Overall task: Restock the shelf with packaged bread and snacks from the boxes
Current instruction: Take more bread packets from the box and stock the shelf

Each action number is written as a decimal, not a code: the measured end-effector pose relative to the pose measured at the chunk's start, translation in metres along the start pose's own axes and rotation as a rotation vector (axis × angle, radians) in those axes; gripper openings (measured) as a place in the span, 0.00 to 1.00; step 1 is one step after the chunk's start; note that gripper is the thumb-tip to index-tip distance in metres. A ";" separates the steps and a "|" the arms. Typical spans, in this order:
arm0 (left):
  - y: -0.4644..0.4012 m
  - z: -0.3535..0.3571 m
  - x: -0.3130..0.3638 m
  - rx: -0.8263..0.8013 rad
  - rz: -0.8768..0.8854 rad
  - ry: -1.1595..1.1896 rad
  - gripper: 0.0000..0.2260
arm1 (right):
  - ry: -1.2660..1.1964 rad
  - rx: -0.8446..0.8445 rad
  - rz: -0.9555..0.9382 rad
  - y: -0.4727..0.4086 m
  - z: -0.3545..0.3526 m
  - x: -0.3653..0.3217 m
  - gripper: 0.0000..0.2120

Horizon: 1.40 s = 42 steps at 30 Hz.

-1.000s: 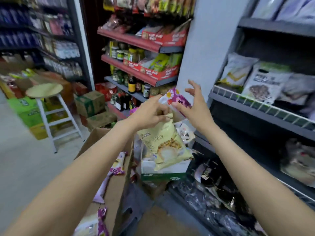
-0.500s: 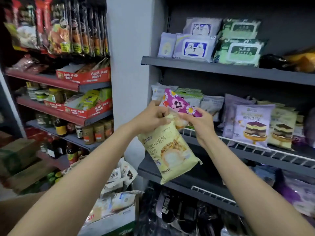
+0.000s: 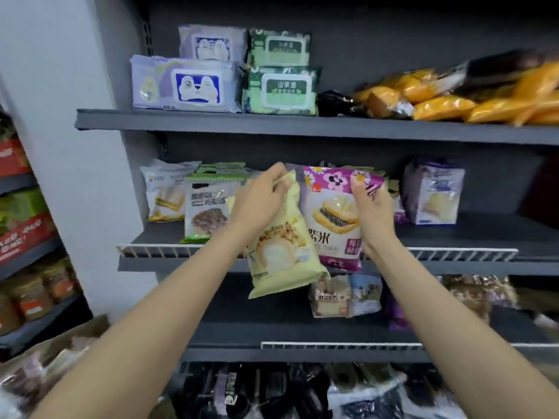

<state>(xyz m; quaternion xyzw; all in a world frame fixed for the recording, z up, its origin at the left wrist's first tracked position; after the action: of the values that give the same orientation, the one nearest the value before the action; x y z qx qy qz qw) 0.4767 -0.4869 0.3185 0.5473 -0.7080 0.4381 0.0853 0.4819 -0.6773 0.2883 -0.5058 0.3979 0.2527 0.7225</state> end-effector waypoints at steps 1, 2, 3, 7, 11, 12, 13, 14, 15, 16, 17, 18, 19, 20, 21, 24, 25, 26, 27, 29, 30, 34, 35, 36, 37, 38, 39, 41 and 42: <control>-0.002 0.014 0.017 0.027 0.048 -0.044 0.07 | 0.012 0.055 -0.011 -0.006 -0.016 0.000 0.19; -0.003 0.027 0.034 0.056 0.102 -0.086 0.06 | 0.023 0.104 -0.016 -0.012 -0.032 -0.001 0.24; -0.004 0.039 0.051 0.081 0.147 -0.115 0.05 | 0.028 0.153 -0.018 -0.018 -0.049 -0.001 0.28; -0.015 0.088 0.113 0.181 0.243 -0.185 0.06 | 0.096 0.285 -0.040 -0.057 -0.119 0.003 0.18; -0.032 0.136 0.154 0.284 0.261 -0.246 0.07 | 0.212 0.290 -0.048 -0.108 -0.174 0.014 0.14; -0.038 0.148 0.161 0.296 0.247 -0.278 0.07 | 0.233 0.275 -0.043 -0.122 -0.185 0.019 0.14; -0.046 0.161 0.167 0.296 0.220 -0.309 0.08 | 0.250 0.258 -0.043 -0.135 -0.193 0.024 0.14; -0.053 0.173 0.172 0.289 0.183 -0.348 0.07 | 0.259 0.232 -0.038 -0.147 -0.199 0.029 0.15; -0.061 0.185 0.174 0.295 0.164 -0.405 0.06 | 0.263 0.195 -0.027 -0.160 -0.203 0.035 0.17; -0.067 0.196 0.174 0.302 0.167 -0.482 0.04 | 0.269 0.160 -0.007 -0.172 -0.204 0.043 0.20; -0.074 0.206 0.172 0.346 0.197 -0.567 0.06 | 0.269 0.122 0.029 -0.183 -0.203 0.050 0.23; -0.079 0.215 0.170 0.349 0.222 -0.647 0.12 | 0.267 0.081 0.074 -0.193 -0.201 0.058 0.25; -0.083 0.222 0.168 0.362 0.230 -0.714 0.17 | 0.275 0.030 0.105 -0.202 -0.198 0.066 0.26; -0.087 0.228 0.164 0.378 0.231 -0.745 0.18 | 0.301 -0.017 0.113 -0.210 -0.193 0.075 0.25; -0.091 0.233 0.162 0.365 0.225 -0.754 0.15 | 0.338 -0.057 0.110 -0.216 -0.189 0.082 0.24; -0.100 0.242 0.156 0.352 0.234 -0.721 0.08 | 0.391 -0.119 0.120 -0.231 -0.178 0.105 0.26; -0.103 0.244 0.154 0.348 0.254 -0.713 0.07 | 0.451 -0.155 0.116 -0.233 -0.175 0.112 0.28; -0.106 0.246 0.151 0.344 0.298 -0.709 0.07 | 0.540 -0.196 0.091 -0.235 -0.172 0.121 0.30; -0.110 0.246 0.148 0.315 0.324 -0.697 0.08 | 0.638 -0.238 0.033 -0.235 -0.171 0.127 0.30; -0.112 0.244 0.150 0.151 0.244 -0.699 0.11 | 0.764 -0.282 -0.095 -0.232 -0.171 0.139 0.32; -0.114 0.244 0.150 0.076 0.182 -0.711 0.13 | 0.888 -0.305 -0.179 -0.232 -0.171 0.143 0.36; -0.123 0.250 0.151 -0.060 0.077 -0.793 0.14 | 1.406 -0.433 -0.529 -0.234 -0.178 0.135 0.36; -0.125 0.252 0.151 -0.076 0.066 -0.808 0.14 | 1.455 -0.466 -0.562 -0.235 -0.179 0.130 0.31; -0.128 0.254 0.149 -0.089 0.049 -0.820 0.14 | 1.475 -0.515 -0.564 -0.235 -0.179 0.129 0.27; -0.130 0.256 0.148 -0.097 0.034 -0.827 0.15 | 1.456 -0.576 -0.543 -0.236 -0.180 0.132 0.26; -0.131 0.258 0.146 -0.103 0.027 -0.825 0.15 | 1.407 -0.658 -0.505 -0.236 -0.181 0.136 0.26; -0.131 0.259 0.145 -0.115 0.022 -0.810 0.16 | 1.343 -0.752 -0.462 -0.236 -0.182 0.139 0.26; -0.131 0.262 0.142 -0.146 0.019 -0.765 0.17 | 1.249 -0.923 -0.374 -0.237 -0.189 0.146 0.24; -0.131 0.263 0.141 -0.166 0.020 -0.760 0.17 | 1.258 -0.978 -0.345 -0.239 -0.193 0.148 0.26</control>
<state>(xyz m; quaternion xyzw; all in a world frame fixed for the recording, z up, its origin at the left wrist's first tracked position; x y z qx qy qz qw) 0.6276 -0.7757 0.3134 0.6551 -0.7274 0.1460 -0.1432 0.6862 -0.9490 0.2585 -0.8656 0.4902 -0.0483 0.0901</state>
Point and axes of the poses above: each hand's wrist, its own y-axis away from the middle knuckle, its own z-axis out of the palm, x = y × z, the point moved 1 cm from there along -y, towards the middle knuckle, and after that the axes turned 10 degrees about -z, right-handed, at the moved point
